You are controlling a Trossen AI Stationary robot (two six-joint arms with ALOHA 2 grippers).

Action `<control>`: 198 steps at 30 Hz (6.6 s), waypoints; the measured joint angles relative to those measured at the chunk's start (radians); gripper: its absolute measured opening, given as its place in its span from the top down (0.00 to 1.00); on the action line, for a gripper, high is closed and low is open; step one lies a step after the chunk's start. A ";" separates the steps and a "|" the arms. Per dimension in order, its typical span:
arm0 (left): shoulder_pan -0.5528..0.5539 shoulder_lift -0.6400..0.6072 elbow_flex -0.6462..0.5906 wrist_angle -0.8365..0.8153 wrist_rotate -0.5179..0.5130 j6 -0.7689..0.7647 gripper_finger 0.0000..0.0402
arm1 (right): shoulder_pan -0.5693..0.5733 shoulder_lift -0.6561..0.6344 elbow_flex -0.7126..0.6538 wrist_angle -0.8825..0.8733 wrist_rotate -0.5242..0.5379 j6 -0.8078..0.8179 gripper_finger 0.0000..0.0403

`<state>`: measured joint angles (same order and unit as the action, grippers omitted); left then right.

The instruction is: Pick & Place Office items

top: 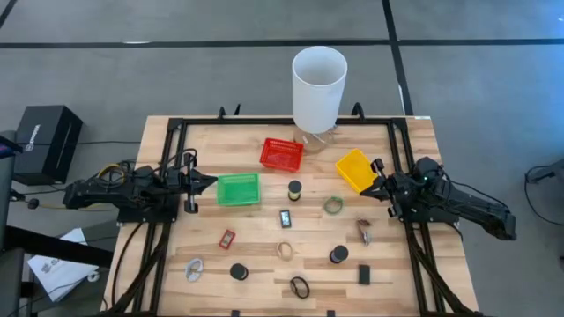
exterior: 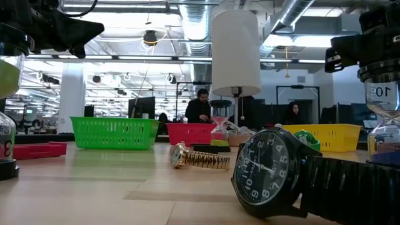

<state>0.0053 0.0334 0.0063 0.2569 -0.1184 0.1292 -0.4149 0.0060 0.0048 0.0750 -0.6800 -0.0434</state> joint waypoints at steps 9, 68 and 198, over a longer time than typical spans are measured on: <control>0.000 0.000 0.000 0.000 0.002 -0.175 0.99 | 0.000 0.000 0.000 0.000 0.000 0.000 1.00; -0.035 0.782 0.519 -0.107 0.167 -0.239 0.78 | 0.027 0.000 0.019 0.199 0.344 -0.322 1.00; -0.375 1.260 0.517 -0.737 0.231 -1.134 0.68 | 0.028 0.000 0.022 0.105 0.341 -0.321 1.00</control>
<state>-0.3698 1.2934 0.5237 -0.4805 0.1127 -1.0044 -0.3870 0.0059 0.0269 0.1797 -0.3393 -0.3645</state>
